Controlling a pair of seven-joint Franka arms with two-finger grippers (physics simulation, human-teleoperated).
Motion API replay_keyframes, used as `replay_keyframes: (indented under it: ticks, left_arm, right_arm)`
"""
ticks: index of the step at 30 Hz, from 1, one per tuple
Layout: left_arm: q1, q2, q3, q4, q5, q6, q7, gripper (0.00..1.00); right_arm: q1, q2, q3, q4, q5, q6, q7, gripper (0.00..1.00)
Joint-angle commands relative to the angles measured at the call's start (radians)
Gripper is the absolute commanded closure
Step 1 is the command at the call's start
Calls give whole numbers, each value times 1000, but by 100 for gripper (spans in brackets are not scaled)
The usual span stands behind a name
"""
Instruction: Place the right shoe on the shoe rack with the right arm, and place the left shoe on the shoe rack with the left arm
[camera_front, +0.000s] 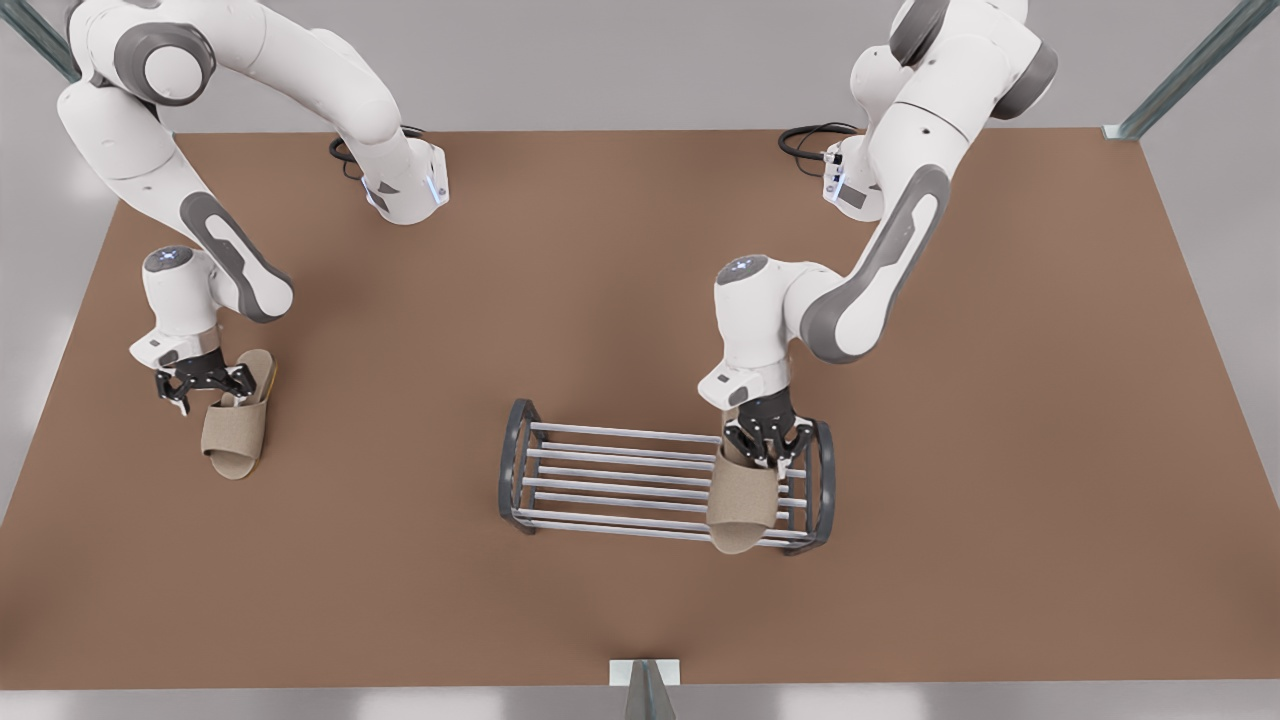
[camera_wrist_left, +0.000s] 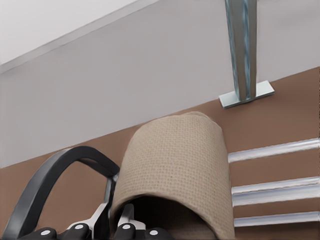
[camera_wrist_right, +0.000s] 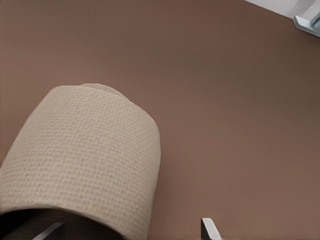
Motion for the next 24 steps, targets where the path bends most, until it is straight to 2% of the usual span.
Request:
replay_keyframes:
  ticks: [1,4,5,6,7,8,10,12,13,15,16,17,18,20,24]
  left_arm:
    - [-5,-3,-1,-13,9,-3,-221,0]
    - [-7,-9,-4,-28,9,-11,-219,0]
    - [-8,-35,-15,-54,7,-20,-222,0]
    - [-4,-64,-78,-66,-6,-104,-225,0]
    - [13,-94,-165,-63,-78,-216,-219,0]
    - [16,-137,-228,-42,-187,-330,-193,0]
    - [64,-157,-250,225,-502,-666,138,0]
    - [309,-141,-247,296,-761,-712,572,0]
    - [363,-85,-240,398,-780,-841,787,0]
    - [362,32,-144,604,-812,-1055,961,0]
    - [198,-14,284,652,-1225,-1116,948,0]
    - [185,-130,309,514,-1278,-933,950,0]
    - [179,-313,293,190,-1180,-635,962,0]
    - [202,-298,296,205,-1174,-753,948,0]
    - [196,-304,292,219,-1175,-749,947,0]
  right_arm:
    - [3,3,1,0,4,-1,5,0]
    - [3,9,1,0,5,-1,37,0]
    - [4,8,1,-1,4,1,60,9]
    - [1,8,1,0,5,-1,62,19]
    - [4,8,1,0,5,1,88,25]
    - [1,8,1,0,4,-1,89,27]
    - [6,8,1,0,4,-1,125,28]
    - [0,9,1,0,4,-1,132,28]
    - [3,9,3,-1,4,-1,149,27]
    - [1,9,3,-1,4,1,172,25]
    - [3,9,3,-1,2,1,187,22]
    - [6,9,3,-1,2,1,206,19]
    - [4,9,3,-3,2,1,207,19]
    - [10,9,4,-3,2,1,235,17]
    - [10,12,15,-3,2,1,283,17]
